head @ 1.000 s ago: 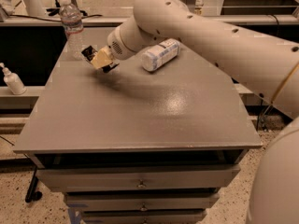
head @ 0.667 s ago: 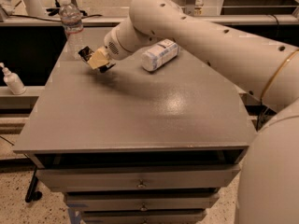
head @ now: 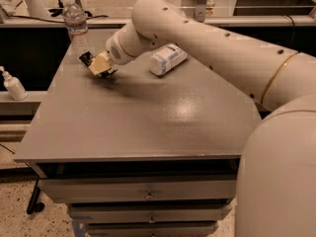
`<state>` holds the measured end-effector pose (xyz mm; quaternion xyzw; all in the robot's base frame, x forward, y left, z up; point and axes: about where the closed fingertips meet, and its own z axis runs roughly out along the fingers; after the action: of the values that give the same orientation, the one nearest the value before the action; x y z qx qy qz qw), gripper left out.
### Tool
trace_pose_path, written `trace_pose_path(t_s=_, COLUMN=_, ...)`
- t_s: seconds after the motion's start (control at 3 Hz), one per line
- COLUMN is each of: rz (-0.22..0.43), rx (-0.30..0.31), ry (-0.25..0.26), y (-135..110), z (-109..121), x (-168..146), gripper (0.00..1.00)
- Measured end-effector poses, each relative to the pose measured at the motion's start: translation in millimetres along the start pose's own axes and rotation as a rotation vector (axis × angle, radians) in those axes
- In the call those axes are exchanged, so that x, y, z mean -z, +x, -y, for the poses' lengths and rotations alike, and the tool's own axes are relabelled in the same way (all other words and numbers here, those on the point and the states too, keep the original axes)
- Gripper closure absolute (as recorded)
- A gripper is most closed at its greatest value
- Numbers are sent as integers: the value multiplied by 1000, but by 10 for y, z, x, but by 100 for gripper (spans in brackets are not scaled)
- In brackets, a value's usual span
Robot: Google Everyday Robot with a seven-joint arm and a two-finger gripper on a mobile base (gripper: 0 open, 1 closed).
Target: Move blue plastic bottle near water bottle
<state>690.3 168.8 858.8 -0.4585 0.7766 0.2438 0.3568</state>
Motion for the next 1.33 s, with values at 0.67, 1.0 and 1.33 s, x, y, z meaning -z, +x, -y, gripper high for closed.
trace_pose_path(t_s=0.67, rz=3, rx=-5, ry=-13, y=-16, z=9, x=-94, gripper=35)
trace_pose_path(t_s=1.0, rz=5, rx=-8, ry=-20, y=-14, z=8, x=-119, gripper=12)
trace_pose_path(t_s=1.33, rz=6, rx=-11, ry=-22, y=-3, z=14, x=-123, gripper=0)
